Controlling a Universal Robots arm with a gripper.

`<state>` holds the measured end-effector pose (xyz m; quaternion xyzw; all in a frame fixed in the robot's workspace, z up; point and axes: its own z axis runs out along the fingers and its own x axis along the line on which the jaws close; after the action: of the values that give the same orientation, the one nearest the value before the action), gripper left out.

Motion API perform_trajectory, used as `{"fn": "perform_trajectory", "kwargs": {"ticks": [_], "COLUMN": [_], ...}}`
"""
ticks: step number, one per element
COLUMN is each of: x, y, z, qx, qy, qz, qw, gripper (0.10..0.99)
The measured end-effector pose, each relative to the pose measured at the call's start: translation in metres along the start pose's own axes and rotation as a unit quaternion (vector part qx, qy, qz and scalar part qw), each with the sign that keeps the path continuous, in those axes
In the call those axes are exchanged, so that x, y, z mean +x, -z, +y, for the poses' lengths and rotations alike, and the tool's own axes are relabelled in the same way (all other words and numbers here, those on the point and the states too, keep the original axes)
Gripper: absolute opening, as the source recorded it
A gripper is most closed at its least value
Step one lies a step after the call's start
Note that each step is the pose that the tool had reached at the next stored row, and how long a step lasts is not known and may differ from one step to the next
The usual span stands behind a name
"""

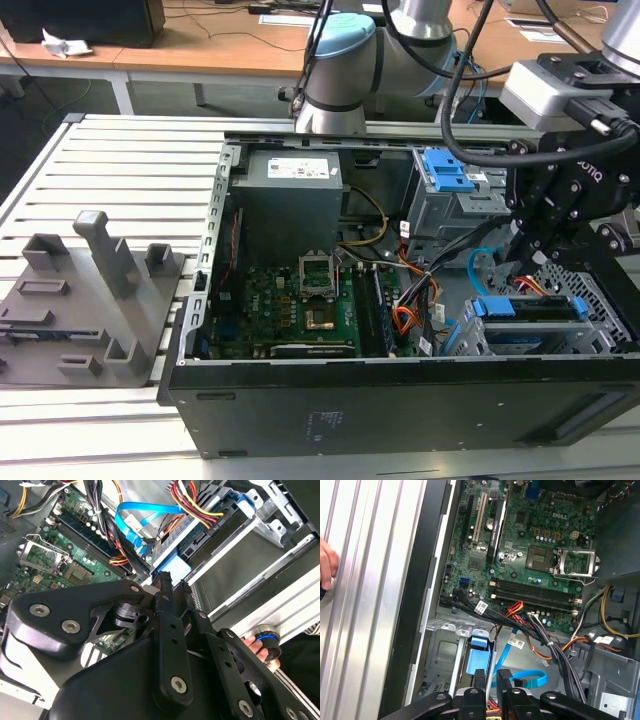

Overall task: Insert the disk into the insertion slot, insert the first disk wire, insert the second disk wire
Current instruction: 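Insert the second disk wire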

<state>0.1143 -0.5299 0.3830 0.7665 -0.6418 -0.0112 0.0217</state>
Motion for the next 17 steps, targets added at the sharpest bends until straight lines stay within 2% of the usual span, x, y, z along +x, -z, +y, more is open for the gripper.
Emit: {"fn": "perform_trajectory", "kwargs": {"ticks": [9,12,17], "x": [-0.002,-0.0058,-0.0168], "y": [-0.0008,-0.0009,-0.001], "z": [0.0074,0.0068,0.0049], "qx": [0.0,0.0,0.0], "qy": [0.0,0.001,0.002], "qz": [0.0,0.0001,0.0001], "qw": [1.0,1.0,1.0], "gripper": [0.239,0.239,0.239]}}
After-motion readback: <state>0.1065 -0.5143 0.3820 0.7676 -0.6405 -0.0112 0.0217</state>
